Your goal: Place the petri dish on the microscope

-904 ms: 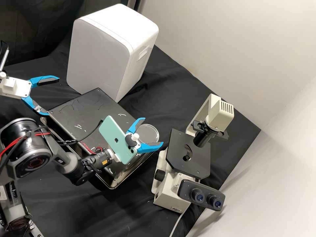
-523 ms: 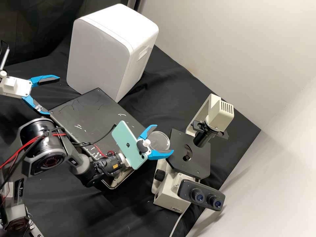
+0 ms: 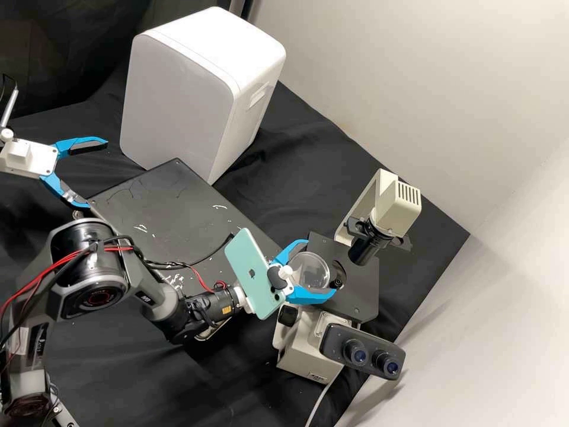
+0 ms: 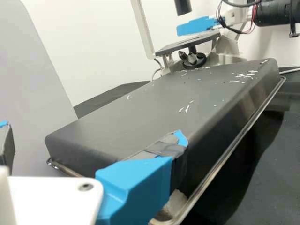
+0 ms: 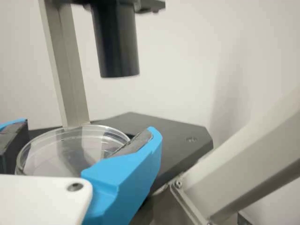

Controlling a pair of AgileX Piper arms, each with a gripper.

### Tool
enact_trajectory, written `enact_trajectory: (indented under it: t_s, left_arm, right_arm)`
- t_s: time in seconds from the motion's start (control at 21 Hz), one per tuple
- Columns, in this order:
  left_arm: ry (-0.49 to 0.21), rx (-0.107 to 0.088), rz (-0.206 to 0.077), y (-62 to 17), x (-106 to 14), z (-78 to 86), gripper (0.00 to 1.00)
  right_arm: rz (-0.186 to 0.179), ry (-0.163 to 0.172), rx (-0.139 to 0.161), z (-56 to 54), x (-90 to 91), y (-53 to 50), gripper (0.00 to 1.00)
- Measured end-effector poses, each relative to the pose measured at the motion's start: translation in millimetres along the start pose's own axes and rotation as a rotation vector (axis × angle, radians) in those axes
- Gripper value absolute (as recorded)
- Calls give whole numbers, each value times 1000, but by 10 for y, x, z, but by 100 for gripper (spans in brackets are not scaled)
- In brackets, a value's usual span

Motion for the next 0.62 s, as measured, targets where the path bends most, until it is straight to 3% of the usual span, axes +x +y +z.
enact_trajectory:
  t_s: [0.1,0.33,0.62]
  left_arm:
    - [0,0,0,0,0,0,100]
    - [0,0,0,0,0,0,100]
    - [0,0,0,0,0,0,100]
  right_arm:
    - [-8,-11,1,41,43,-27,0]
    - [-26,0,-9,43,170,-133,0]
    - [-32,6,-21,49,326,-183,0]
